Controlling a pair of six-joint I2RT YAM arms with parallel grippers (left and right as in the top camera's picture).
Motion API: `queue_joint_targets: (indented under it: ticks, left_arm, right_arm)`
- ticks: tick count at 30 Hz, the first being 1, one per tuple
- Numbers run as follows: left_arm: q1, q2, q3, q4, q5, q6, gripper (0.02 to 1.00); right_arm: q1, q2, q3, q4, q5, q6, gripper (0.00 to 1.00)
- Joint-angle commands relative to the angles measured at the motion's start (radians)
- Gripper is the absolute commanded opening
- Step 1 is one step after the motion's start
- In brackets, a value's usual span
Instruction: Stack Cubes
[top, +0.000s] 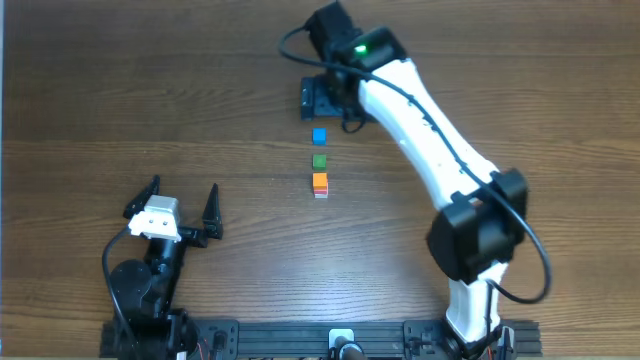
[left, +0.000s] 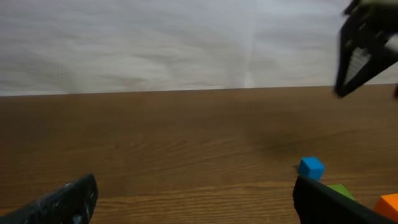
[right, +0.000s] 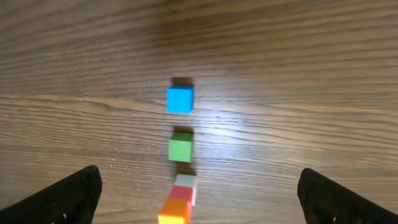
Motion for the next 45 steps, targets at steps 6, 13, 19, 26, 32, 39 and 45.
queue_joint_targets:
  ticks: [6, 13, 19, 26, 32, 39, 45]
  left_arm:
    - [-0.004, -0.007, -0.003, -0.004, -0.003, 0.014, 1.000]
    - [-0.004, -0.007, -0.003, -0.004, -0.003, 0.014, 0.993]
    - [-0.004, -0.007, -0.003, -0.004, -0.003, 0.014, 1.000]
    - [-0.004, -0.007, -0.003, -0.004, -0.003, 0.014, 0.998]
    - [-0.004, -0.007, -0.003, -0.004, -0.003, 0.014, 0.996]
    - [-0.004, -0.007, -0.003, -0.005, -0.003, 0.014, 1.000]
    - [-0.004, -0.007, -0.003, -0.005, -0.003, 0.014, 1.000]
  right_arm:
    - [0.058, 0.185, 0.021, 0.040, -0.126, 0.025, 0.993]
    - [0.066, 0.226, 0.005, 0.049, -0.123, 0.044, 0.991]
    - [0.068, 0.226, -0.040, 0.050, -0.120, 0.068, 0.993]
    - [0.077, 0.226, -0.124, 0.074, -0.120, 0.106, 0.993]
    - [0.077, 0.226, -0.145, 0.087, -0.120, 0.114, 0.993]
    - [0.077, 0.226, -0.149, 0.106, -0.120, 0.103, 0.991]
    - [0.077, 0.226, -0.165, 0.111, -0.105, 0.103, 0.976]
